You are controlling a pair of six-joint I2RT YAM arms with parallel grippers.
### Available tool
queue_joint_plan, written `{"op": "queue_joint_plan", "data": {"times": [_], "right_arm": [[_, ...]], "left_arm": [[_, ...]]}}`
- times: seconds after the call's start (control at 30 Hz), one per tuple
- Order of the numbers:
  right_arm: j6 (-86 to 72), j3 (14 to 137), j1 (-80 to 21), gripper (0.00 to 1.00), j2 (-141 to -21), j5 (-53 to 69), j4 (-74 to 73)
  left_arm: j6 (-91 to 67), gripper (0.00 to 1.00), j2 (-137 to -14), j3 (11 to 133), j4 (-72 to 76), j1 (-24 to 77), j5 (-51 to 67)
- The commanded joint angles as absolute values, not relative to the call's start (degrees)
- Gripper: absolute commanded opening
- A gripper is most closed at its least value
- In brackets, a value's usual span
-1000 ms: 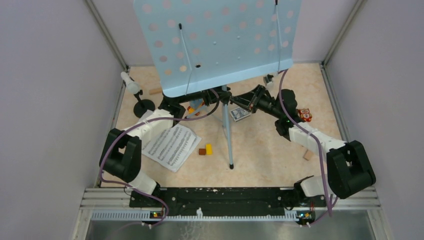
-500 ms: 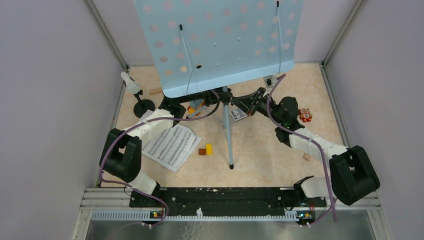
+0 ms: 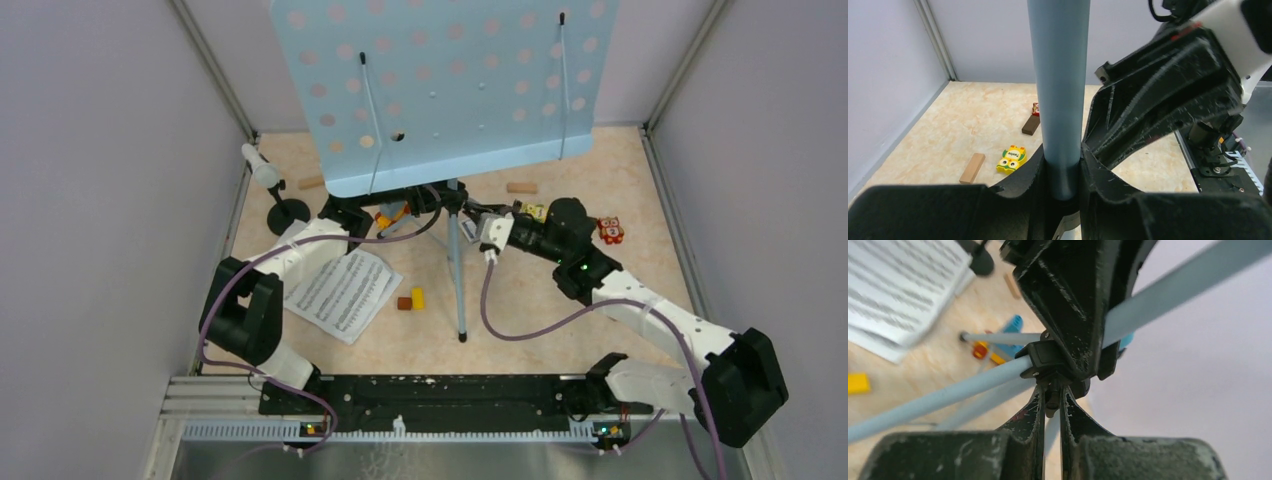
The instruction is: Pack up the instrument practice props
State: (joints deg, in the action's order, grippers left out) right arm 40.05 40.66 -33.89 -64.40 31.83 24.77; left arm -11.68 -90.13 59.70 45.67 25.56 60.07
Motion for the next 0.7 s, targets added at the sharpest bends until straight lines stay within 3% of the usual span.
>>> {"op": "queue_joint_plan", "data": {"times": [0.0, 0.3, 0.43, 0.6, 0.67], "right_arm": [[71.8, 43.2, -43.9, 0.00, -61.6, 25.3, -2.9], [97.4, 40.4, -56.2, 0.00, -63.7, -12.2, -2.9], [98.2, 36.7, -57.2, 0.02, -63.7, -15.7, 8.9], [82.7, 36.5, -58.2, 0.20, -59.4, -12.3, 14.0], [73.0, 34.8, -58.4, 0.52, -55.6, -9.7, 19.3]], "left_arm": [[-9.2, 0.00, -92.7, 58.3, 36.7, 22.6, 55.3], [-9.3, 0.00, -92.5, 58.4, 36.8, 22.5, 55.4], [-9.6, 0.00, -92.5, 58.4, 36.9, 22.6, 55.5], [-8.8, 0.00, -92.0, 58.4, 36.3, 22.5, 55.1], [-8.2, 0.00, -91.6, 58.3, 35.9, 22.5, 54.8]]}}
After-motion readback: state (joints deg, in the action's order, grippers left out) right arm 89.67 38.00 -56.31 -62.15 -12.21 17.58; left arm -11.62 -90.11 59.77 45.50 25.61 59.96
